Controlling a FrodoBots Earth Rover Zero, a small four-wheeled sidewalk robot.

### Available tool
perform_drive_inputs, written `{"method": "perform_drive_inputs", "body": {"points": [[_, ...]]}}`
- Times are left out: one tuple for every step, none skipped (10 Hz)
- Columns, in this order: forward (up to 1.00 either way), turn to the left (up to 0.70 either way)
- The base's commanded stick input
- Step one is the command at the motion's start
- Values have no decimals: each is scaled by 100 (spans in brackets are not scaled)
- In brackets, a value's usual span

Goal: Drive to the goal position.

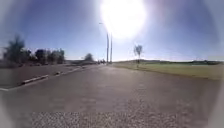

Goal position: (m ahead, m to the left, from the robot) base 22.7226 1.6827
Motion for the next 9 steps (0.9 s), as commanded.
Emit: {"method": "perform_drive_inputs", "body": {"points": [[100, 0], [100, 0], [100, 0], [100, 0], [100, 0], [100, 0], [100, 0], [100, 0], [100, 0]]}}
